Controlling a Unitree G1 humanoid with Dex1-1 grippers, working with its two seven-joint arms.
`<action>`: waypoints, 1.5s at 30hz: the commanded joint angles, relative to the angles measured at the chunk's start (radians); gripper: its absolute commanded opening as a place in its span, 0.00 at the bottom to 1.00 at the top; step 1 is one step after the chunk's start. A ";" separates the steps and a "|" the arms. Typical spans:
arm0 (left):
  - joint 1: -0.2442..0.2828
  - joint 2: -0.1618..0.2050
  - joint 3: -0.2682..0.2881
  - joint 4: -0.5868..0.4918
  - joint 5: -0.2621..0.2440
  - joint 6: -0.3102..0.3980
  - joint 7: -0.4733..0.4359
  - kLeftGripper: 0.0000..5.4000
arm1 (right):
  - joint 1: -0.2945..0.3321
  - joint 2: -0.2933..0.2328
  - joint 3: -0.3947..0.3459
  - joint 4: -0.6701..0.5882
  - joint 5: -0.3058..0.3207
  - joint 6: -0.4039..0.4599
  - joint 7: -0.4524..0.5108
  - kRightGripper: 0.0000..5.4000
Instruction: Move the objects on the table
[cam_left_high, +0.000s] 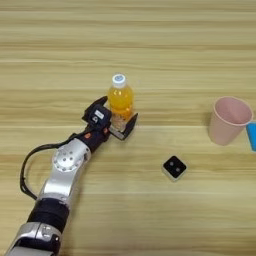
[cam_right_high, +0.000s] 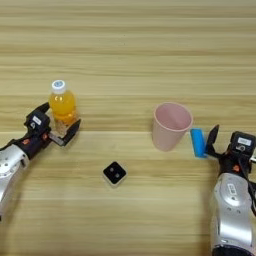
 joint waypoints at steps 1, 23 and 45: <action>0.062 0.023 0.010 -0.098 -0.011 0.057 0.001 1.00 | -0.005 0.004 0.001 -0.001 -0.003 0.018 -0.003 1.00; 0.188 0.071 0.052 -0.265 -0.034 0.173 0.006 1.00 | -0.004 0.014 0.007 -0.015 -0.010 0.022 -0.011 1.00; 0.178 0.078 0.037 -0.134 0.012 0.208 0.042 1.00 | -0.005 0.016 0.003 -0.016 -0.011 0.022 -0.011 1.00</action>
